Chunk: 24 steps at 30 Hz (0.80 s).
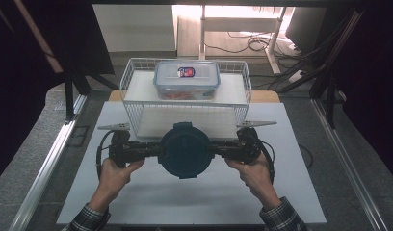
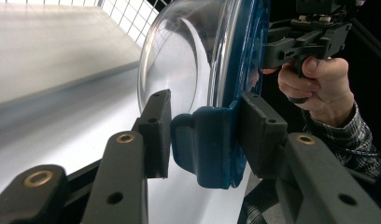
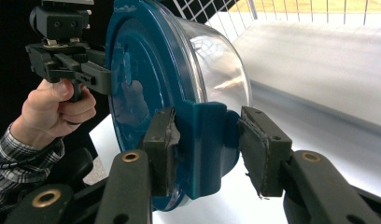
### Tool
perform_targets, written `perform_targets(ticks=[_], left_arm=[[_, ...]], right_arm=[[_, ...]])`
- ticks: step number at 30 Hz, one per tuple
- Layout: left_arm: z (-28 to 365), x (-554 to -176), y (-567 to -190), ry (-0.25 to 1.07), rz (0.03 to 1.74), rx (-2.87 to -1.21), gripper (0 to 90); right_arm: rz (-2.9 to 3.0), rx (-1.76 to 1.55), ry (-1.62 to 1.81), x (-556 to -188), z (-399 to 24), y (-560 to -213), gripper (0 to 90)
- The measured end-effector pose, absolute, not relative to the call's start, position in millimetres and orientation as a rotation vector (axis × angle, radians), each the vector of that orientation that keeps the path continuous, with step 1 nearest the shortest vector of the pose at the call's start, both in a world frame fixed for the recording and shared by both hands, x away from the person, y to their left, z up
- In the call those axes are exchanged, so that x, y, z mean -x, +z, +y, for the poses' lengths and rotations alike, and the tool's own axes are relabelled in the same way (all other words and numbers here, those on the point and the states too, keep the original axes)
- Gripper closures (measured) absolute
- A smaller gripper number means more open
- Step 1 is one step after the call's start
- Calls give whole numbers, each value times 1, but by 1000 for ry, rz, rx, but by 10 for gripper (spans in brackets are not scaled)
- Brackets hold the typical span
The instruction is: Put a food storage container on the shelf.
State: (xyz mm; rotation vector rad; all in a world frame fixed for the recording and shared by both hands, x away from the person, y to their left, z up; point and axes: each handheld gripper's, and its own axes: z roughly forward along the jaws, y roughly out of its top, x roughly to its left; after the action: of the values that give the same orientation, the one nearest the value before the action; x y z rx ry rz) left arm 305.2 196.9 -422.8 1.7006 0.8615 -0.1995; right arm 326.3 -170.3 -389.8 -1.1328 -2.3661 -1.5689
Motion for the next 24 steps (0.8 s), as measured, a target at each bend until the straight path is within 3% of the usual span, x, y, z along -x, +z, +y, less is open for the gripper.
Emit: perform_targets(ticks=[24], left_arm=[[200,-349,-337,-154,816,-1687,577]], right_arm=[[-2378,1114,-1669,-362,-169,-310,574]])
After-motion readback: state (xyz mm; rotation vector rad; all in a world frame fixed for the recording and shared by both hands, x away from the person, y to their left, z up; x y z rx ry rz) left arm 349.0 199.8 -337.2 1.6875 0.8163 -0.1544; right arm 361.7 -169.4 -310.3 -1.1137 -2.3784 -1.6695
